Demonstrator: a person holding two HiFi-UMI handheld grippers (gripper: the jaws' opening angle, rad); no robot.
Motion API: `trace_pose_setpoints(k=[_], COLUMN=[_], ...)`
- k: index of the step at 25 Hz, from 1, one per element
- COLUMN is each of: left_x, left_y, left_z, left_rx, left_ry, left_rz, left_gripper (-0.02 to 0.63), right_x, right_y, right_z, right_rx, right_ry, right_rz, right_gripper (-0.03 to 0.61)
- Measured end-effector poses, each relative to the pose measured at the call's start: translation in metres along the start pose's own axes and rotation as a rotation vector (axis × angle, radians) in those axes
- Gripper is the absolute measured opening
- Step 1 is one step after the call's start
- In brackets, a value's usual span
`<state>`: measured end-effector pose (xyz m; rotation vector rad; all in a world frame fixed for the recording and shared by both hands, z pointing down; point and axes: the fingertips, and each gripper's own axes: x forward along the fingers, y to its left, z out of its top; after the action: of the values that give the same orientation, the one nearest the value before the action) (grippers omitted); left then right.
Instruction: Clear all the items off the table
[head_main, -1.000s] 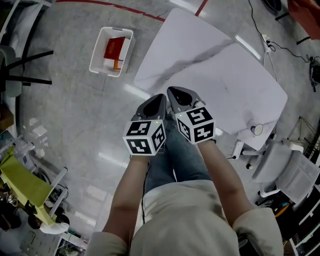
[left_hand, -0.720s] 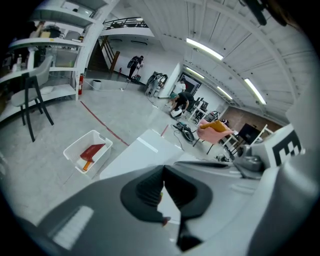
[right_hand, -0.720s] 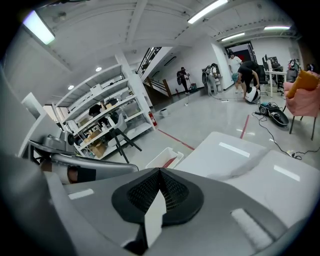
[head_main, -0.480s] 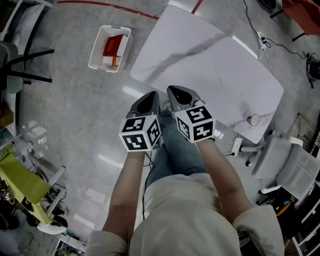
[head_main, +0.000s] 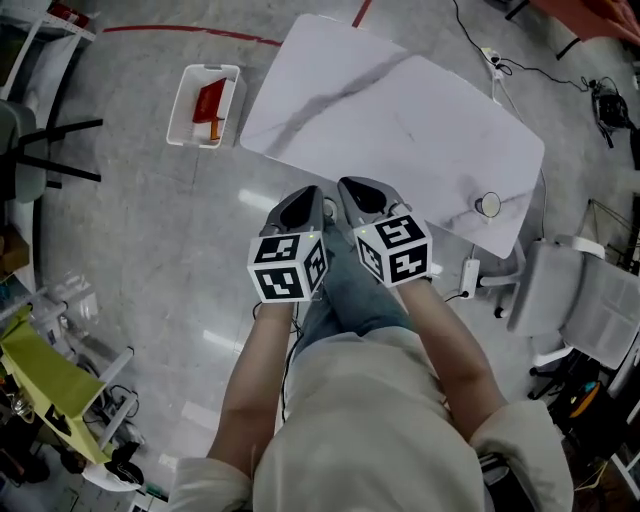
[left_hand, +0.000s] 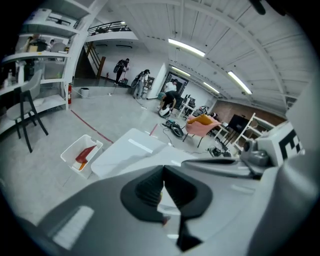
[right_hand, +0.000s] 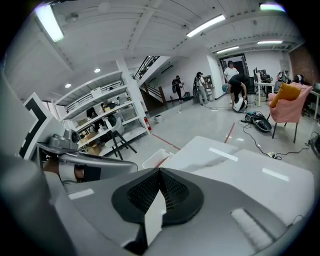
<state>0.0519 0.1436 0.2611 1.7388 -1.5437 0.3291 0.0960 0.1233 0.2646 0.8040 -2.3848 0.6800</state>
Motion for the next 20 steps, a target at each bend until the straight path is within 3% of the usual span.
trace_pose_setpoints(k=[4,11,20], left_x=[-0.017,-0.052,-0.075], left_y=[-0.033,-0.081,-0.117], left_z=[-0.018,-0.050,-0.078], left_rx=[0.039,0.035,0.061], left_ry=[0.008,-0.006,0.010], left_rz=[-0.026,-0.073,-0.093], left_gripper=[0.009,0.009,0.009], right_x=[-0.034,-0.093,-0.147], right_y=[0.005,0.021,0.015], right_z=[-0.021,-0.065,-0.094], right_rx=[-0.001,-0.028,0.033], right_ry=[-0.001,0.014,0.003], right_rz=[-0.020,-0.026,-0.073], right_gripper=[-0.002,-0.002,-0.002])
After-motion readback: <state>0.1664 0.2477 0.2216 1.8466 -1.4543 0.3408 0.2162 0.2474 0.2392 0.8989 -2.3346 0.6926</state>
